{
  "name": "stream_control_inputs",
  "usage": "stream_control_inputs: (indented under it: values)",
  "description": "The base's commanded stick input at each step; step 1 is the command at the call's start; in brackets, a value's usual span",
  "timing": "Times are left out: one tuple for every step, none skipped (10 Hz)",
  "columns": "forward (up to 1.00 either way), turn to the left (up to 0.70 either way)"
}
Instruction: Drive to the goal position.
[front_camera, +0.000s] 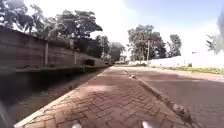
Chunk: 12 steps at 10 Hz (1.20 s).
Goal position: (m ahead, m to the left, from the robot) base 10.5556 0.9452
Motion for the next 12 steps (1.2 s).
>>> stream_control_inputs:
  values:
    - [0.7,0.0]
    - [0.7,0.0]
    - [0.7,0.0]
    - [0.7,0.0]
    - [0.7,0.0]
    - [0.7,0.0]
    - [0.7,-0.02]
    - [0.7,-0.29]
    - [0.7,-0.35]
    - [0.7,-0.35]
    - [0.7,-0.35]
    - [0.7,-0.35]
